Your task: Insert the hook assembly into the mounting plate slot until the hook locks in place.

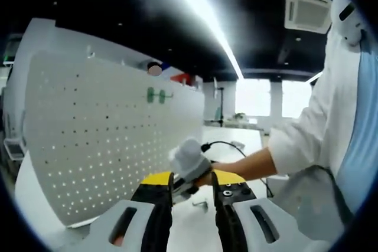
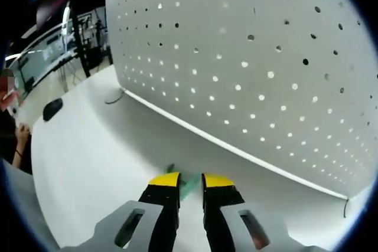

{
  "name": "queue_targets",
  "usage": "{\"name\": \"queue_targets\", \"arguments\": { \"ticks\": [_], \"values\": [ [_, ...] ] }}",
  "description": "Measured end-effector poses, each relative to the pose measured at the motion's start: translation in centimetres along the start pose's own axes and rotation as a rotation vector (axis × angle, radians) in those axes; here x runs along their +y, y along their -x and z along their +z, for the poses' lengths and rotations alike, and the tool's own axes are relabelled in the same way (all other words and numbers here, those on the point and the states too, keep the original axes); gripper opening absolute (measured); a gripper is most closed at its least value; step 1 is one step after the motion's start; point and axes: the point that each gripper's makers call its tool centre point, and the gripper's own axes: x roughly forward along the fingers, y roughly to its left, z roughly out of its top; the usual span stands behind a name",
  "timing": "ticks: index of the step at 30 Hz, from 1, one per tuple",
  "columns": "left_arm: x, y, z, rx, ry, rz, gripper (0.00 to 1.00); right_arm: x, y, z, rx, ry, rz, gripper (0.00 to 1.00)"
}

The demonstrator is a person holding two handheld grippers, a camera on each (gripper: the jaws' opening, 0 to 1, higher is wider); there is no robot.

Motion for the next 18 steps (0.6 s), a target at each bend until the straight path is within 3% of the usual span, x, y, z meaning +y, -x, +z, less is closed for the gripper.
{"name": "queue_targets", "arguments": {
  "ticks": [9,18],
  "values": [
    [0.29,0.15,-0.18,0.014,-0.014,0.011,0.27,-0.03,-0.69,-0.41,0.036,-0.002,-0.008,0.07],
    [1.00,0.32,-0.57,0.053,-0.068,0.079,0.33,-0.21,-0.84,-0.68,0.051,-0.010,-0.012,0.07]
  ]
}}
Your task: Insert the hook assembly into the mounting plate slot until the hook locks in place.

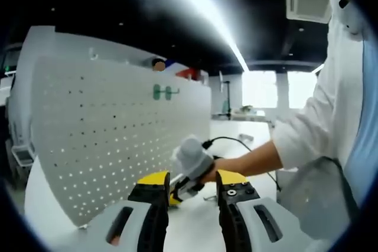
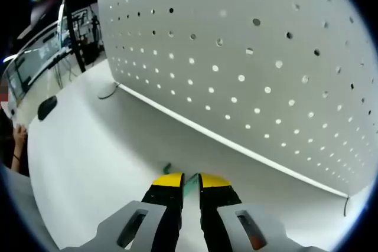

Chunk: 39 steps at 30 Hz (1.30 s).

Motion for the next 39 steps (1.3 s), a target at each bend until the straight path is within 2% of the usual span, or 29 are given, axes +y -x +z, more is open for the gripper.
{"name": "queue_targets", "arguments": {
  "ticks": [5,9,12,16,39],
  "values": [
    [0.8,0.1,-0.5,0.039,-0.045,0.059,0.34,0.0,-0.2,-0.1,0.008,-0.002,0.001,0.07],
    [1.5,0.4,-0.5,0.045,-0.042,0.106,0.36,0.0,-0.2,-0.2,0.013,-0.003,-0.003,0.08],
    [2.5,0.8,-0.7,0.057,-0.038,0.168,0.36,-0.1,-0.2,-0.4,0.022,-0.010,-0.001,0.08],
    [3.2,1.2,-0.7,0.051,-0.033,0.200,0.36,-0.2,-0.4,-0.6,0.029,-0.016,-0.003,0.09],
    [2.9,1.0,-0.6,0.052,-0.033,0.190,0.34,-1.0,0.4,-0.9,0.035,-0.030,-0.008,0.00]
  ]
}}
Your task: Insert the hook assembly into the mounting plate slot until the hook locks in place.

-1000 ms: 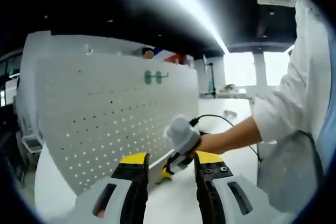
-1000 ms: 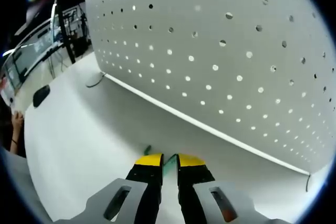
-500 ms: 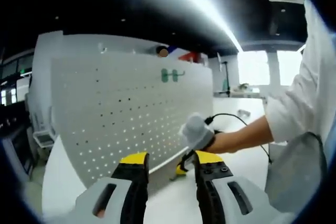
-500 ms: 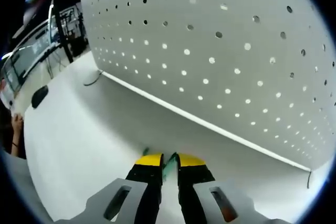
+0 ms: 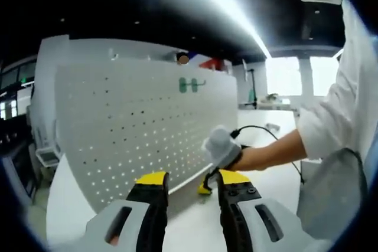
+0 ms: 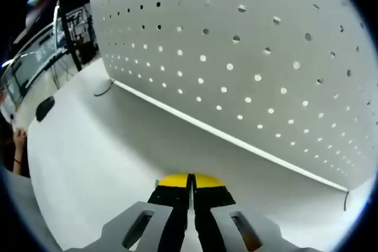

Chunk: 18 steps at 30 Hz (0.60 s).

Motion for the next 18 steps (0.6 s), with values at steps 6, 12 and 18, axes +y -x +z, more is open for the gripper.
{"name": "queue_targets", "arguments": {
  "ticks": [6,12,18],
  "values": [
    [-0.3,-0.1,0.0,0.004,-0.003,-0.009,0.33,-0.1,0.2,-0.2,-0.005,-0.009,0.003,0.00],
    [-0.4,-0.3,-0.1,0.008,-0.004,-0.015,0.32,0.0,1.0,0.3,-0.043,-0.042,0.020,0.00],
    [-0.7,-0.5,-0.2,0.013,0.001,-0.026,0.32,-0.1,2.1,0.9,-0.099,-0.060,0.035,0.00]
  ]
}}
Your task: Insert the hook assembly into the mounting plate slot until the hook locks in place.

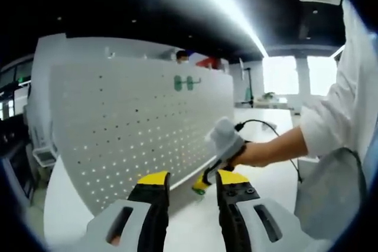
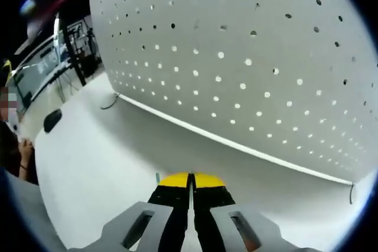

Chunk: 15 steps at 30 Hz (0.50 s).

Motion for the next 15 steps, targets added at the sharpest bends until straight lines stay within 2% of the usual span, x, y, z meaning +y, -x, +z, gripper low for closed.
{"name": "queue_targets", "arguments": {
  "ticks": [8,15],
  "values": [
    [-0.5,-0.2,0.0,0.001,-0.002,-0.015,0.31,-0.2,1.2,0.1,-0.043,-0.034,0.015,0.00],
    [-1.0,-0.5,0.2,0.000,-0.008,-0.032,0.30,1.0,3.5,2.3,-0.120,-0.023,0.060,0.00]
  ]
}}
